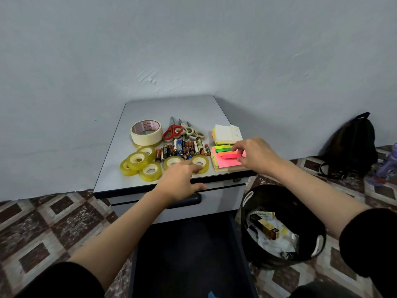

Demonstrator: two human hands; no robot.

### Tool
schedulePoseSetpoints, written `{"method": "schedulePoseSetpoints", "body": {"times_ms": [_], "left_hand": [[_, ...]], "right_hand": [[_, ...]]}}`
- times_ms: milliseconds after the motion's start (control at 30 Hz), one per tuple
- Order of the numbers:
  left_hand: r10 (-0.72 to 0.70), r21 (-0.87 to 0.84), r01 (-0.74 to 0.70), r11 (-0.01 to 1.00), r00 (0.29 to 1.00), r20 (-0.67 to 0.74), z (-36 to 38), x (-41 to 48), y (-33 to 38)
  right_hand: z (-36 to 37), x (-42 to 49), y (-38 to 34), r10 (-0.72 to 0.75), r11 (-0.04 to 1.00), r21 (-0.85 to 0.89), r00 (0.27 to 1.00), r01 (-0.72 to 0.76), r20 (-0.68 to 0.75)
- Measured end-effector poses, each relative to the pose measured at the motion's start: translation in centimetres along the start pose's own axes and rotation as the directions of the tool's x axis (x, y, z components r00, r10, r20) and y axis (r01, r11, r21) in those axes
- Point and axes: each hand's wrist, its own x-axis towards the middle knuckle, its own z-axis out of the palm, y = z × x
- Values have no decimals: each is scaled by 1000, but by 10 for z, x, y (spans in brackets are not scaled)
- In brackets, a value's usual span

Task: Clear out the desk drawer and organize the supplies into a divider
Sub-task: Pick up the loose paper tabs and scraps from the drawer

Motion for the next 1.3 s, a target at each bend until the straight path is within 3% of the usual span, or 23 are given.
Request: {"method": "schedulePoseSetpoints", "body": {"times_ms": [300,767,1000,1167,1300], "left_hand": [[-46,-47,48,998,998,44,5,-8,-5],[-42,-105,46,993,998,36,5,-23,-5],[-83,-205,84,975,996,13,18,-46,-5],[-105,-274,121,954,992,73,65,-82,-11],[-166,-263,221,939,962,218,119,-117,-21]], "right_hand": [[5,6,1,-73,997,-1,997,73,29],[10,7,1,-11,999,-51,999,8,-43],[21,-22,-16,20,993,119,988,-1,-153],[70,-67,-41,-50,952,304,999,42,18],[134,-100,-52,-78,947,320,970,1,231]]}}
